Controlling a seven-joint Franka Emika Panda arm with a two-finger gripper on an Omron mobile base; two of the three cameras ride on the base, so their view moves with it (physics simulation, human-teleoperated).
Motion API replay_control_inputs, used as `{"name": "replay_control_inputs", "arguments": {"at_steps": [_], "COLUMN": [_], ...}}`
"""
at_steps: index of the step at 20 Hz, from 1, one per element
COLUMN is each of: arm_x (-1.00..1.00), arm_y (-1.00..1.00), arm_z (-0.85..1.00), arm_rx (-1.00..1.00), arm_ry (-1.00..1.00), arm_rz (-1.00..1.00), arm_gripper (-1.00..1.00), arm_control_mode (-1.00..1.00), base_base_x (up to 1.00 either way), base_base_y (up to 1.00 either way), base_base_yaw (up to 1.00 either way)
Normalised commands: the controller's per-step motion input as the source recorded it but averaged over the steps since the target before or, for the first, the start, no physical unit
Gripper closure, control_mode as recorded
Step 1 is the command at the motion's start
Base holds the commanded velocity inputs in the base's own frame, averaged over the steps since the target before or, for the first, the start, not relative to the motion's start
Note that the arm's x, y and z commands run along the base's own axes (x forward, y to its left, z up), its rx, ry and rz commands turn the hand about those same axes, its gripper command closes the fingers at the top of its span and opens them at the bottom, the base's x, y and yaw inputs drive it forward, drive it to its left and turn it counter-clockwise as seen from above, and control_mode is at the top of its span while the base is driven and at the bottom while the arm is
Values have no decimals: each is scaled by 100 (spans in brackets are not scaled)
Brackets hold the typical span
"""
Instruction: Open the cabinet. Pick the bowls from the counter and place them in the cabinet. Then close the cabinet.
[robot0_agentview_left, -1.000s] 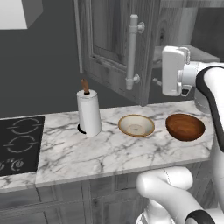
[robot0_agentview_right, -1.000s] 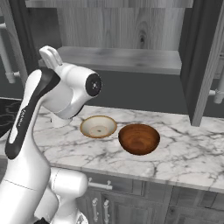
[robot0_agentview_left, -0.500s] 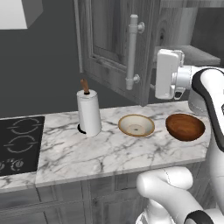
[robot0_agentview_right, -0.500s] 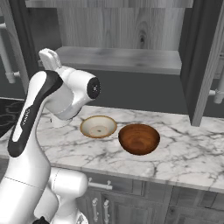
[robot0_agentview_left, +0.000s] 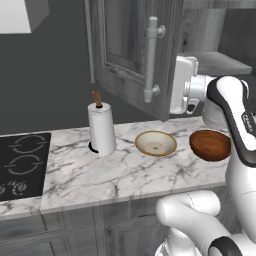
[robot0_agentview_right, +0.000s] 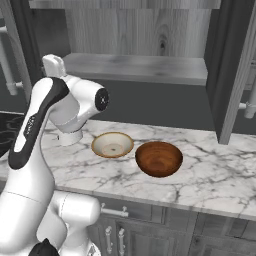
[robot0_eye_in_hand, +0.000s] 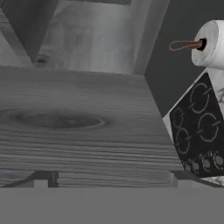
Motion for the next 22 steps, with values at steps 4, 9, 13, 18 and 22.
{"name": "replay_control_inputs", "arguments": {"at_steps": [4, 9, 13, 18, 22], "arm_x": [-2, -40, -53, -58, -18], "arm_y": [15, 45, 94, 100, 100], "arm_z": [-3, -9, -1, 0, 0], "arm_rx": [12, 16, 11, 7, 0], "arm_ry": [8, 1, 5, 3, 0], "arm_rz": [7, 8, 7, 5, 2], "arm_gripper": [-100, -100, -100, -100, -100], "arm_control_mode": [-100, -100, -100, -100, -100], "base_base_x": [0, 0, 0, 0, 0], "base_base_y": [0, 0, 0, 0, 0], "base_base_yaw": [0, 0, 0, 0, 0]}}
